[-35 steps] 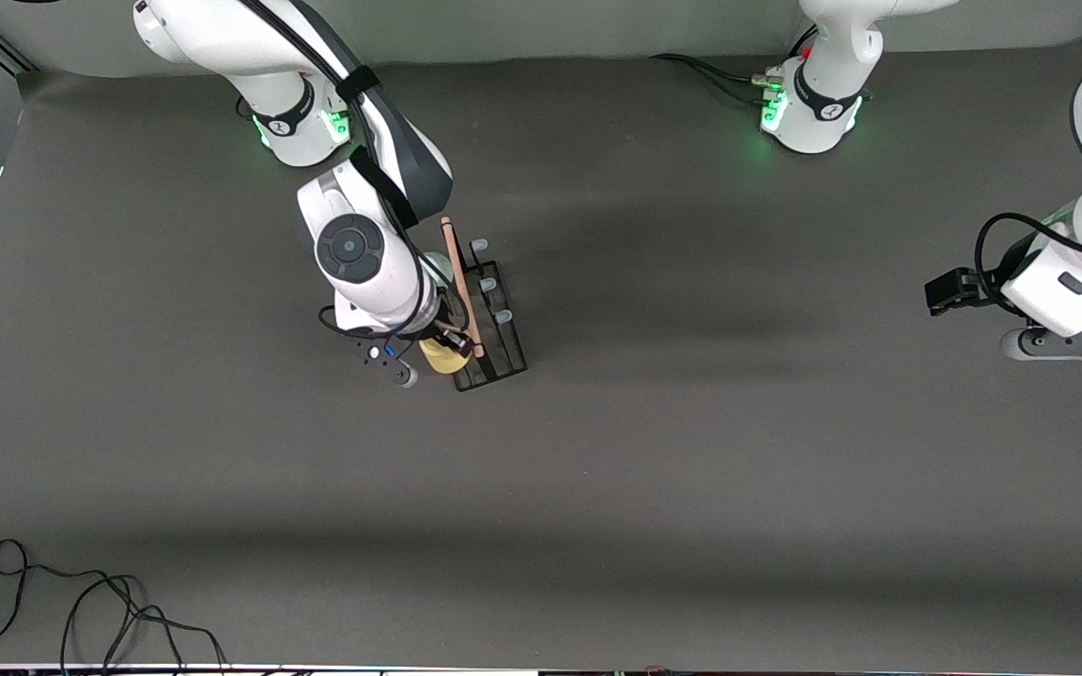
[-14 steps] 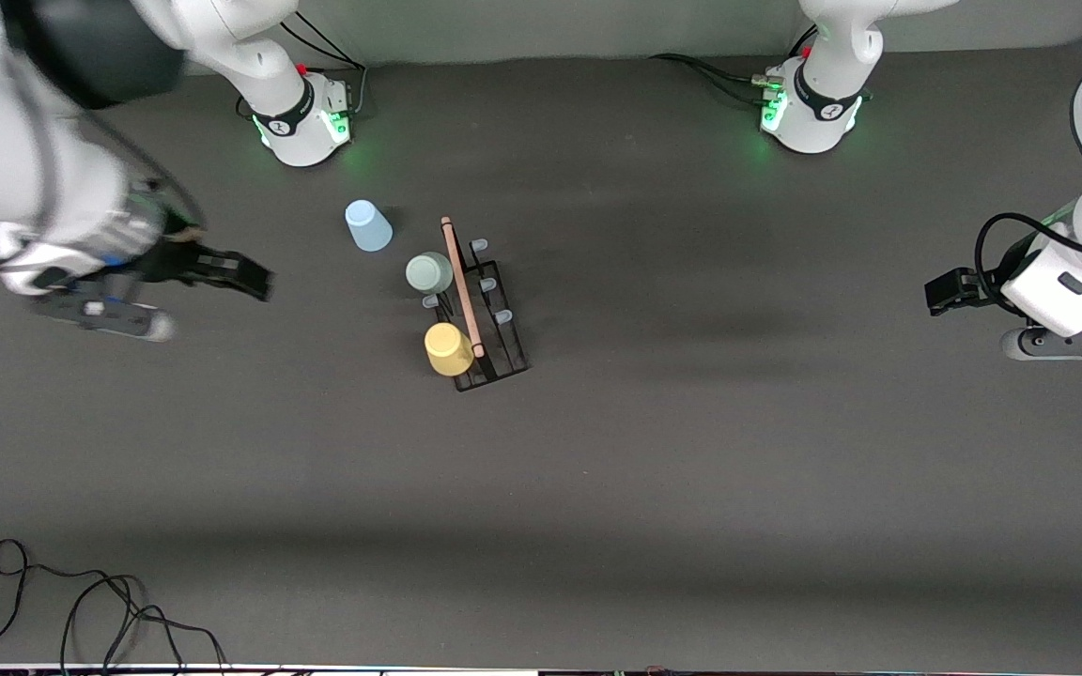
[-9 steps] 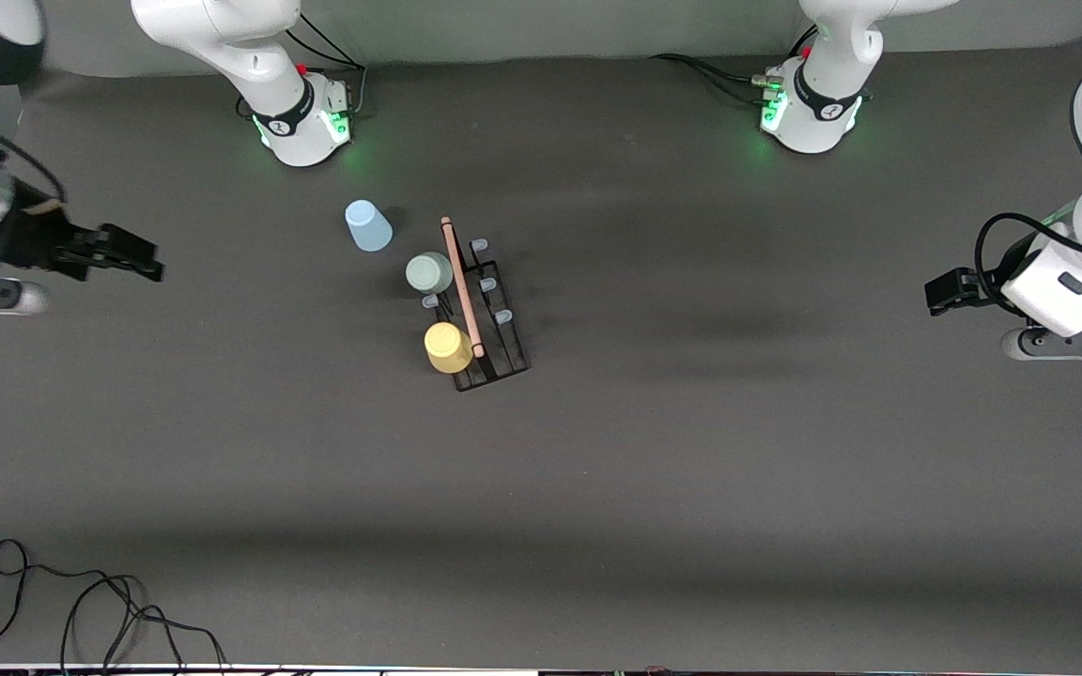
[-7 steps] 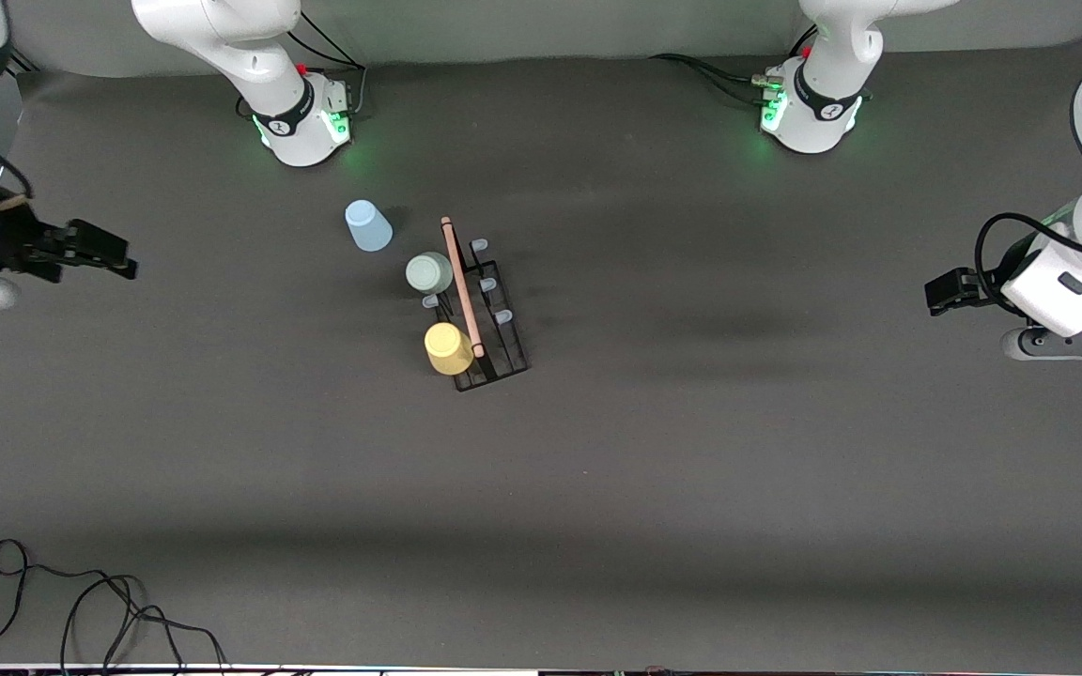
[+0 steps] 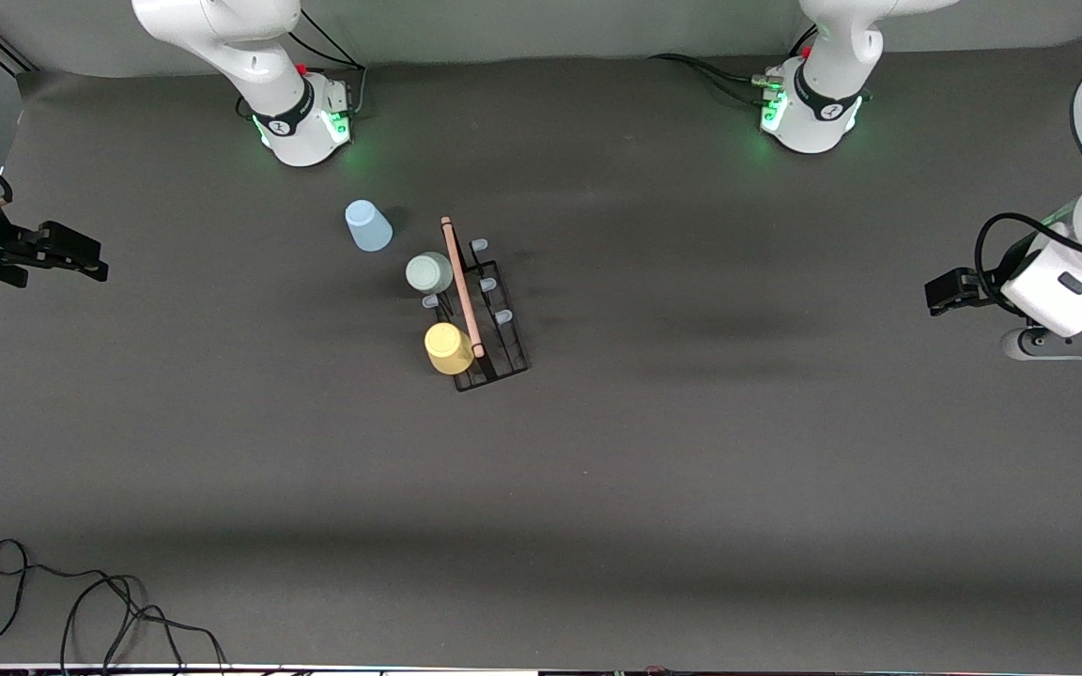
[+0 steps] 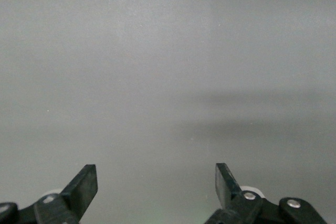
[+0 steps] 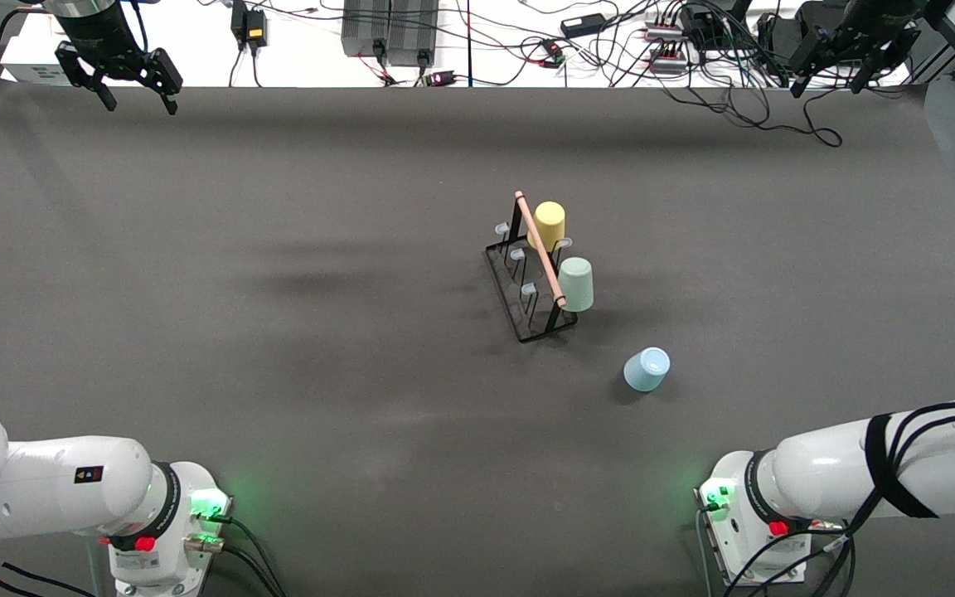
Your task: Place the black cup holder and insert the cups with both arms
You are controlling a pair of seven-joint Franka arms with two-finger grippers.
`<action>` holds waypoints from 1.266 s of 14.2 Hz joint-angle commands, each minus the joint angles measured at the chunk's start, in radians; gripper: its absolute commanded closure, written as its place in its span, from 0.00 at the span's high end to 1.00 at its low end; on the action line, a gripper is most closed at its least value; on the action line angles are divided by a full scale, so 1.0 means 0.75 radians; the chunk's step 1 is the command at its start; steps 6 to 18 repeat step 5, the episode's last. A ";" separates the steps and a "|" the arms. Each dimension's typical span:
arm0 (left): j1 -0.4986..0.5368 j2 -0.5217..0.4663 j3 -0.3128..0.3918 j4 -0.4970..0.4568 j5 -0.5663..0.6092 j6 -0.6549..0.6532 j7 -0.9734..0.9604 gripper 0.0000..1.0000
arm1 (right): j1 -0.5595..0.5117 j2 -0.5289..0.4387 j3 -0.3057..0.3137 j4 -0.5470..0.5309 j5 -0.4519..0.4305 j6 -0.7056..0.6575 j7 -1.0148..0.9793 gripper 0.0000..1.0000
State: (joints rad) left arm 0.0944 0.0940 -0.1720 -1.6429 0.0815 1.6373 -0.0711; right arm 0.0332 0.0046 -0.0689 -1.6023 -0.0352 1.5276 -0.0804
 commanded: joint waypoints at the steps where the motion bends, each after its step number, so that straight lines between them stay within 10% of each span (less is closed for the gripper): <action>1: 0.011 -0.039 -0.006 -0.035 -0.004 0.007 0.025 1.00 | 0.003 -0.006 -0.006 -0.011 0.008 0.013 -0.014 1.00; 18: 0.011 -0.039 -0.006 -0.037 -0.004 0.007 0.025 1.00 | 0.005 -0.008 -0.008 -0.011 0.016 0.013 -0.011 1.00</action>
